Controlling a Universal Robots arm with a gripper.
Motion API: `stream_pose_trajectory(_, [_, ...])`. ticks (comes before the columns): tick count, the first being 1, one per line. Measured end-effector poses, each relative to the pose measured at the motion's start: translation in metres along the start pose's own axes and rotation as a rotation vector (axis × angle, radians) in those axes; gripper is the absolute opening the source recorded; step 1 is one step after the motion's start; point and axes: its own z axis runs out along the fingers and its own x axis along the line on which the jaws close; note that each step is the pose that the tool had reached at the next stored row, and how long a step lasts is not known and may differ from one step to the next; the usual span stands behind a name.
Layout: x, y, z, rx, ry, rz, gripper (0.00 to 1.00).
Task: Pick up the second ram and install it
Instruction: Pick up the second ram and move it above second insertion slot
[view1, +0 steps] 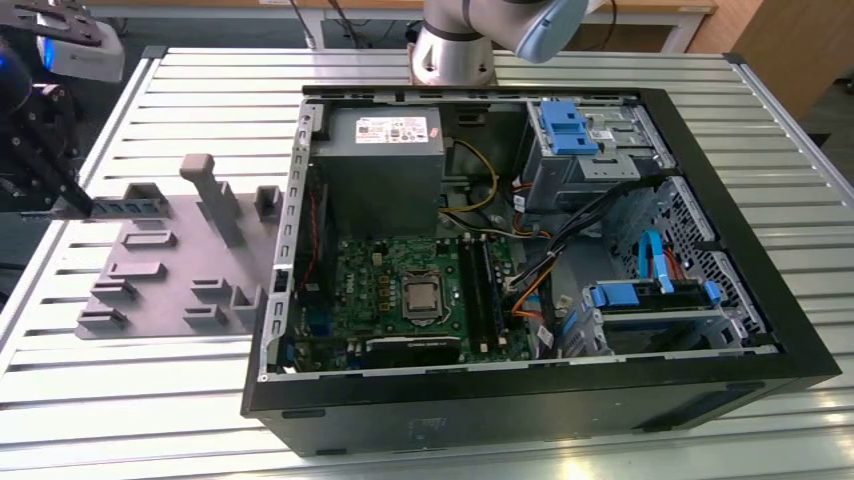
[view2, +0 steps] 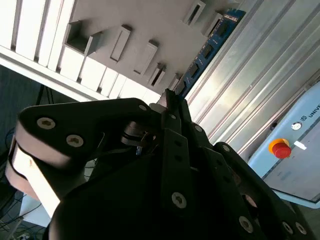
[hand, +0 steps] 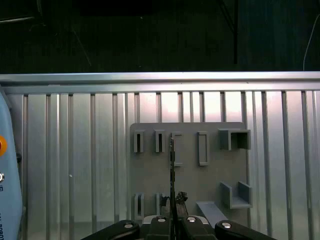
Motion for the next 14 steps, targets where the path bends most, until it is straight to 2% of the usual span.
stream_pose_trajectory(1, [-0.0002,-0.0050,-0.0004,-0.0001,0.0000,0.000,0.14])
stream_pose_trajectory(14, [-0.0004,-0.0100,-0.0005,0.0000,0.0000,0.000,0.14])
